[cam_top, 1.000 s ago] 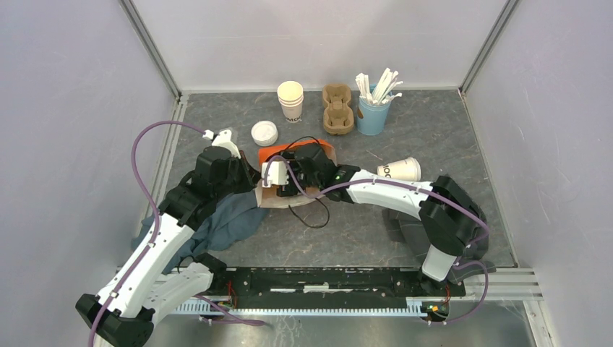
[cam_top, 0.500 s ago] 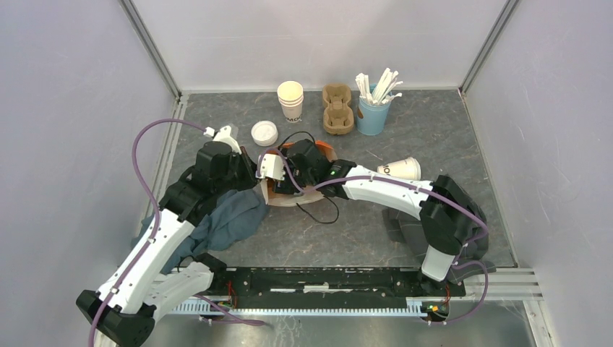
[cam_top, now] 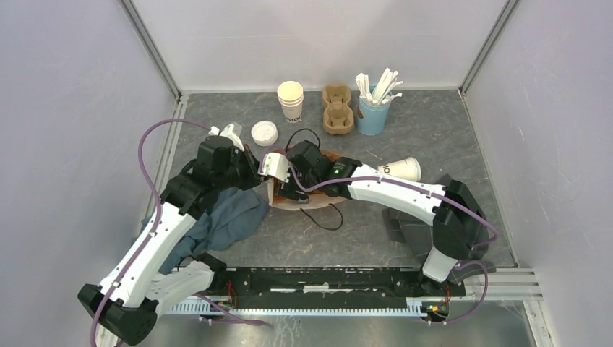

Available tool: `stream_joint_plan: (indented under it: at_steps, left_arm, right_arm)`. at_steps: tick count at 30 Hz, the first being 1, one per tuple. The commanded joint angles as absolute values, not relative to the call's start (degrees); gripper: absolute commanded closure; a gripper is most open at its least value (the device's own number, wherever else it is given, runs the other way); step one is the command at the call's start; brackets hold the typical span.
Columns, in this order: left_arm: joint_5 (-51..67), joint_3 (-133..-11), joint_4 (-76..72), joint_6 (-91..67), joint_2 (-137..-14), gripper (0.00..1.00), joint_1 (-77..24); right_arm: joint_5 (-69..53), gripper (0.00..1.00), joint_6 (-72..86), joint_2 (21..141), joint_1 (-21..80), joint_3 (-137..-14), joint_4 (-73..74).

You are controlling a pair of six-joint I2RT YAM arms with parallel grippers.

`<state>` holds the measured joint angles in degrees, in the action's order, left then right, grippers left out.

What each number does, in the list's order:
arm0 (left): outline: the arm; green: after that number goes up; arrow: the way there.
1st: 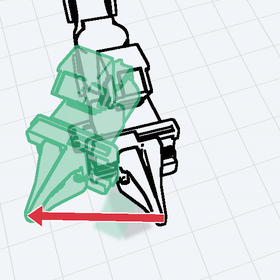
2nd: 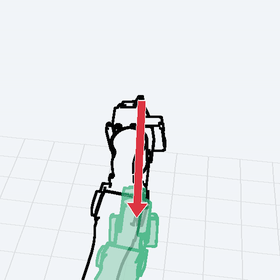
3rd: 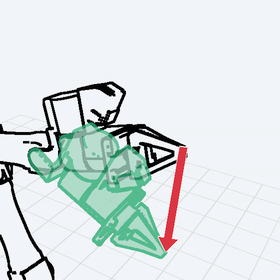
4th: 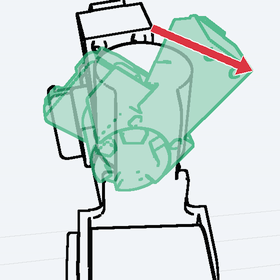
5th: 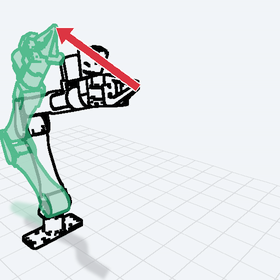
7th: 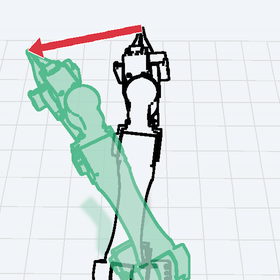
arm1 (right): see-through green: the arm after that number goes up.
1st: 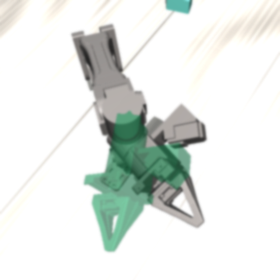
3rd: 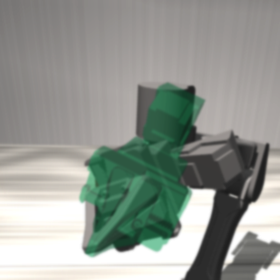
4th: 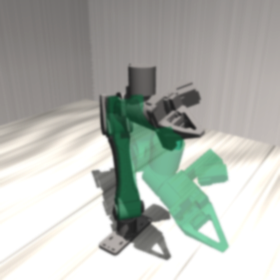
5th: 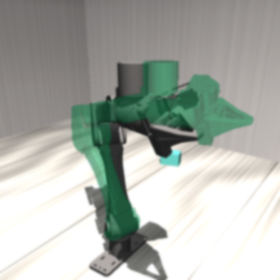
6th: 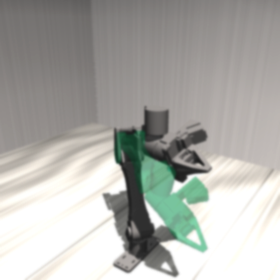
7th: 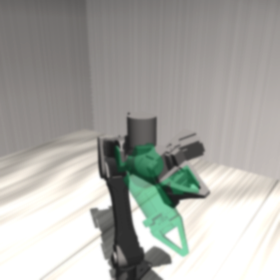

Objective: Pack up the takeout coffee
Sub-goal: Place the coffee cup on the cup tray.

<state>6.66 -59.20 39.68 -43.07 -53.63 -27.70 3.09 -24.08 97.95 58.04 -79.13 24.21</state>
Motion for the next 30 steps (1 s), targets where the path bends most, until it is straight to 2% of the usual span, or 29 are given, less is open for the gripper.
stream_joint_plan:
  at_steps: [1, 9, 15, 20, 22, 24, 30]
  left_arm:
    - [14.4, -63.26, 40.43, -47.52, -55.26, 0.98, -28.13]
    - [12.17, -66.21, 44.16, -49.8, -58.76, 0.97, -28.14]
    - [7.01, -67.84, 45.26, -49.34, -58.79, 0.72, -28.19]
    - [1.6, -72.07, 49.11, -45.14, -57.18, 0.4, -28.05]
    - [-1.01, -73.69, 51.74, -43.35, -56.39, 0.31, -28.05]
    - [-4.01, -74.49, 54.52, -42.08, -55.31, 0.28, -28.09]
    - [-10.1, -72.84, 58.76, -43.45, -50.47, 0.33, -28.09]
  right_arm:
    - [1.92, 0.52, -18.56, 97.07, 59.44, -82.36, 31.87]
    - [1.27, 0.5, -15.17, 102.59, 59.44, -86.28, 37.13]
    - [1.59, 0.48, -14.34, 107.23, 59.39, -91.21, 41.0]
    - [1.14, 0.47, -13.89, 107.93, 59.21, -92.6, 42.07]
    - [0.63, 0.46, -13.81, 107.96, 58.9, -93.26, 42.71]
    - [0.37, 0.46, -13.56, 108.02, 58.53, -93.56, 43.24]
    - [-1.48, 0.46, -13.27, 107.66, 56.99, -92.82, 43.74]
